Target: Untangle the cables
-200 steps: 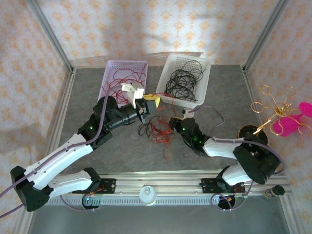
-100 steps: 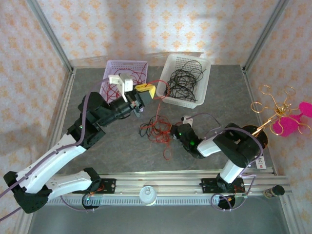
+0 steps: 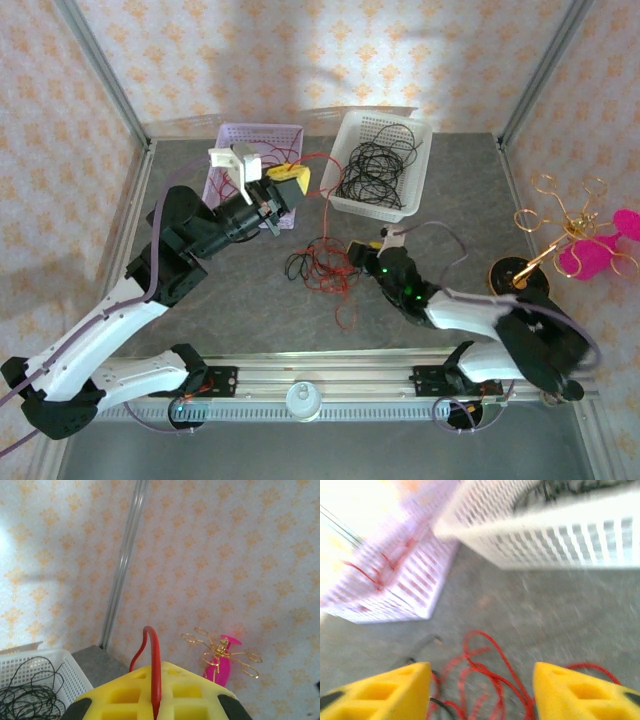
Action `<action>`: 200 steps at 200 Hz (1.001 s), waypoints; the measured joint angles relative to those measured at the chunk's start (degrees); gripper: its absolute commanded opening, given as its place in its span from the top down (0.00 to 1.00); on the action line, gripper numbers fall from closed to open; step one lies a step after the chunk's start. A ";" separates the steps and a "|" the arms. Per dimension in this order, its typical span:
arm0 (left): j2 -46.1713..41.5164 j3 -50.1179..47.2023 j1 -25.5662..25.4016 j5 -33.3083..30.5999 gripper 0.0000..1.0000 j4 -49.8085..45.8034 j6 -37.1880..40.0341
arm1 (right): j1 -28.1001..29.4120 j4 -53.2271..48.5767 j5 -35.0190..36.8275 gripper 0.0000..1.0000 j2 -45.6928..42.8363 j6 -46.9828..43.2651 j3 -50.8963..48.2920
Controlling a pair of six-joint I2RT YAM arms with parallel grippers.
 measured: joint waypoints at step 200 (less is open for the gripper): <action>3.87 1.73 -0.09 6.93 1.00 -17.94 3.87 | -6.03 -8.85 -29.73 0.58 -1.95 -8.50 21.07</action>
